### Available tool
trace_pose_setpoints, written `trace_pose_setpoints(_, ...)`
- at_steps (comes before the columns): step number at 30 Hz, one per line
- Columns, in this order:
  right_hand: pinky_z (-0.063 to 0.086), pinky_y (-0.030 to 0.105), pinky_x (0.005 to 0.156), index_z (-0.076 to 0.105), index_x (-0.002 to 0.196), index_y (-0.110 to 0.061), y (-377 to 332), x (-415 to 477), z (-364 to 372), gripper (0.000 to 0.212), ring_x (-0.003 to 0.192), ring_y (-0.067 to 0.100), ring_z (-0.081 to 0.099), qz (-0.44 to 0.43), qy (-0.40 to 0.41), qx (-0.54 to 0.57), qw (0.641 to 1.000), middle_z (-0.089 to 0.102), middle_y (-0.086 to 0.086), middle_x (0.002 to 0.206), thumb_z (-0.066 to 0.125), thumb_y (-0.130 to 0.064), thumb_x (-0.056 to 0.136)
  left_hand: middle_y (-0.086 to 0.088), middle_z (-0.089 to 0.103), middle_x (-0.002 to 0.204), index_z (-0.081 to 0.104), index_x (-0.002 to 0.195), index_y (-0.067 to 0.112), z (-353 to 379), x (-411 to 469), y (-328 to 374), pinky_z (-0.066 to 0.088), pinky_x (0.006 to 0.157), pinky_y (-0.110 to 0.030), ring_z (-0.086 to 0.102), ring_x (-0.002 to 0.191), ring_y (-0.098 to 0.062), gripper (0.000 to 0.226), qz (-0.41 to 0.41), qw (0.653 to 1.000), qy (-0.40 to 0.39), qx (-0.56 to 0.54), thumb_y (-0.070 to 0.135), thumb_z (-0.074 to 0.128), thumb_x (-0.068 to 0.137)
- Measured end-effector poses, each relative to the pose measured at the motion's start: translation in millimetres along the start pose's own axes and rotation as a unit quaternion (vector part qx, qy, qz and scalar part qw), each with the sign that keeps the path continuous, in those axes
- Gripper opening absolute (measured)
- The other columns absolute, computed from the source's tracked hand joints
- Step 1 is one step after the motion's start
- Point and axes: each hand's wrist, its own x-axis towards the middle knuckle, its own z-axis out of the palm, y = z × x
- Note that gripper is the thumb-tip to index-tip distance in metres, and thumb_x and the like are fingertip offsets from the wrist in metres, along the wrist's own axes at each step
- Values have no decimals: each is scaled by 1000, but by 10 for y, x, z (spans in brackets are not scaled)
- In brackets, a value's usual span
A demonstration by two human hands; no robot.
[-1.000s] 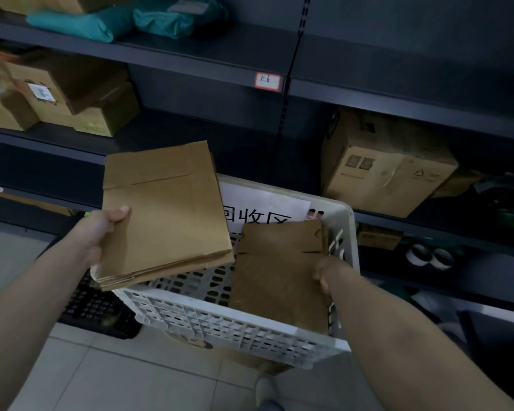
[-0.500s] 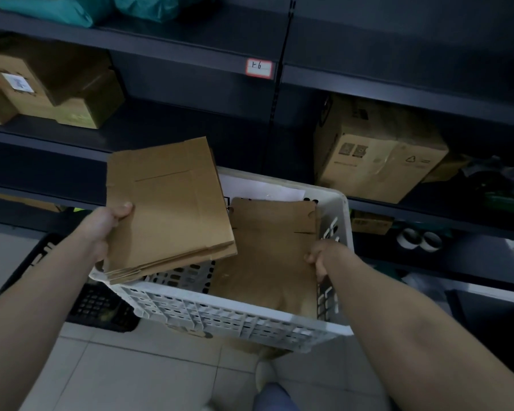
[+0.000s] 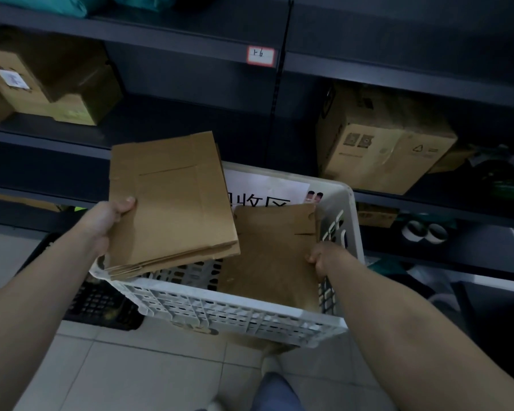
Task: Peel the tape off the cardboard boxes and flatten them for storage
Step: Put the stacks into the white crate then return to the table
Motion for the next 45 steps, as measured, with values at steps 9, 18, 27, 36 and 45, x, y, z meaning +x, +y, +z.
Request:
trace_pose_setpoints(9,48,18,65,51,127,3,80,-26,201,32,90,27,54,-67,-16,-228,971,53,14,102,34,-4,101,-7,60,85,57,88,15,10,136,-36,42,62,-36,56,74,-25,17,8,1000,-1,10,30,55,93)
trace_pose_setpoints(18,53,34,86,53,118,-6,-273,-106,114,24,105,28,59,-148,23,-167,974,57,13,115,44,-19,100,-7,64,92,59,109,11,-5,260,-92,45,65,-36,60,80,-26,27,11,1000,-14,15,31,59,91)
trace_pose_setpoints(27,47,37,101,43,137,-15,-774,-794,27,62,114,18,56,-278,-121,75,950,55,2,128,48,-57,91,-7,66,104,54,128,11,259,221,-14,51,78,-39,63,90,-24,39,53,995,-81,3,25,60,92)
trace_pose_setpoints(36,42,41,105,11,153,-22,-838,-1010,57,88,132,23,42,-264,-75,95,957,30,3,153,61,-51,86,-13,64,120,48,134,8,434,151,57,50,89,-45,61,106,-30,50,69,987,-147,20,23,64,89)
trace_pose_setpoints(45,32,50,111,35,145,-15,-523,-457,407,52,139,29,33,-121,-183,33,975,38,7,150,53,-20,97,-18,58,124,48,129,0,687,378,-128,47,89,-48,56,116,-34,40,-57,955,-143,253,19,57,95)
